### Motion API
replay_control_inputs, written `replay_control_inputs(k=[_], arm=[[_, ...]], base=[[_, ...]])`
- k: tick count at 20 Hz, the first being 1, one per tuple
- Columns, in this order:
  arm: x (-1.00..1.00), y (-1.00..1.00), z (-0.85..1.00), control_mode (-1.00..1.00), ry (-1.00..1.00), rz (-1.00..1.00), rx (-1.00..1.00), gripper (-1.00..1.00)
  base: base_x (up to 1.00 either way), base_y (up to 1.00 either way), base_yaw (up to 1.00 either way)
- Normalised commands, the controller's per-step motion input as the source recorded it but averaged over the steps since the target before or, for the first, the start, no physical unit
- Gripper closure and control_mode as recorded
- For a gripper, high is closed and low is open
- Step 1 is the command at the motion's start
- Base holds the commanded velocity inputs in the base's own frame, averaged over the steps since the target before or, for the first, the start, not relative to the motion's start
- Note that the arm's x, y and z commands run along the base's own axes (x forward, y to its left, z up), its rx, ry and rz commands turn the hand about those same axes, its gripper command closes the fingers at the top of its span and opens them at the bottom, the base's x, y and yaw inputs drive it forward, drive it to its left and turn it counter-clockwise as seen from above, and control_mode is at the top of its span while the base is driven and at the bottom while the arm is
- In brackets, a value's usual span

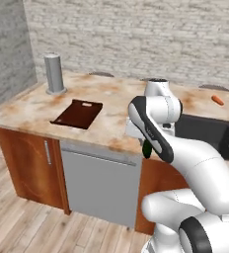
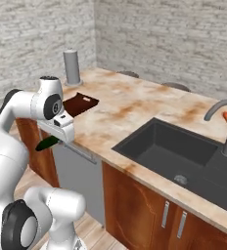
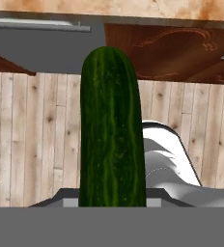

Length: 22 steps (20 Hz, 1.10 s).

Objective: Place the two vegetables and bowl onto the tray for setting up a vegetable dip station.

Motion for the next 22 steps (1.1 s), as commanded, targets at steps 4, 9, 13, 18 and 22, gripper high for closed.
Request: replay_control_inputs(k=[4,9,13,18,22], arm=[[0.0,0.0,0.0,1.0,0.0,0.0,0.0,1.0],[0.0,0.0,0.0,1.0,0.0,0.0,0.0,1.0],[0.0,0.0,0.0,1.0,0.0,0.0,0.0,1.0],[0.0,0.0,0.0,1.0,0.0,0.0,0.0,1.0],[0.0,0.0,0.0,1.0,0.0,0.0,0.0,1.0]], base=[[0.13,0.48,-0.39],[0.09,0.5,-0.36],[0.06,0.53,-0.33],[0.02,0.54,-0.32],[0.0,0.56,-0.29]])
